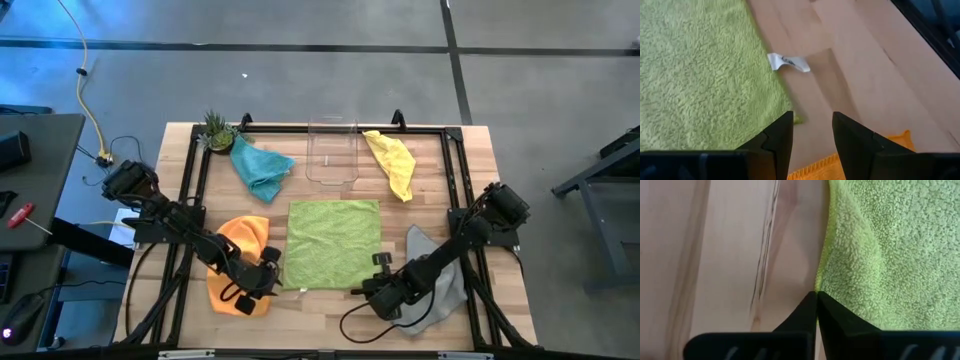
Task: Fold microfiber towels
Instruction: Fold the green microfiber cloth
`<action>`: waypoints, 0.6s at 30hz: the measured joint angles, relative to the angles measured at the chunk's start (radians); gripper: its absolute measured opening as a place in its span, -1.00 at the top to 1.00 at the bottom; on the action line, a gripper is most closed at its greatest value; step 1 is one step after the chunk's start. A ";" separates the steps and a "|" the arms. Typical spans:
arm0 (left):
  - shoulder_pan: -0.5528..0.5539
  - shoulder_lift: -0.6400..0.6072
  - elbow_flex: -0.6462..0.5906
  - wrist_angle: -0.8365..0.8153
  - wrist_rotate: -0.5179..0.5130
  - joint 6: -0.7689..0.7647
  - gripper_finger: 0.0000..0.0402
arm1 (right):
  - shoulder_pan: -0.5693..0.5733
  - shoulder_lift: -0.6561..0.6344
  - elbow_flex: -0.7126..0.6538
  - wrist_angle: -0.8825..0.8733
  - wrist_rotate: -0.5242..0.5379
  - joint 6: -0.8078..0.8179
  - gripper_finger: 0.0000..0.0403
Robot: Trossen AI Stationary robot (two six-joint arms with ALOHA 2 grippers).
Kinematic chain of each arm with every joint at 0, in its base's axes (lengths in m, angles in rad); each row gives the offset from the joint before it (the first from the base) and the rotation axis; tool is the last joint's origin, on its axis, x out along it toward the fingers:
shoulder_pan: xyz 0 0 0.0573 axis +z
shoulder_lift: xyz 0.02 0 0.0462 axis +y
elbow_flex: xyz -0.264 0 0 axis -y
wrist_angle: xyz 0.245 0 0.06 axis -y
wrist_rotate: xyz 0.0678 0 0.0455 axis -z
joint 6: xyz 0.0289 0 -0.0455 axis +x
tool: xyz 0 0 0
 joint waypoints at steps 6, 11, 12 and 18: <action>0.018 0.000 0.000 0.003 -0.002 -0.001 0.37 | -0.002 0.000 0.000 0.015 -0.001 0.005 0.98; 0.025 0.000 0.000 0.020 0.001 0.000 0.37 | -0.002 -0.001 0.000 0.016 -0.002 0.005 0.98; 0.027 0.000 0.000 0.024 0.003 -0.004 0.37 | -0.002 -0.001 0.000 0.016 -0.003 0.004 0.98; 0.028 0.018 0.003 0.031 0.009 -0.038 0.37 | -0.005 -0.001 0.000 0.017 -0.004 -0.016 0.98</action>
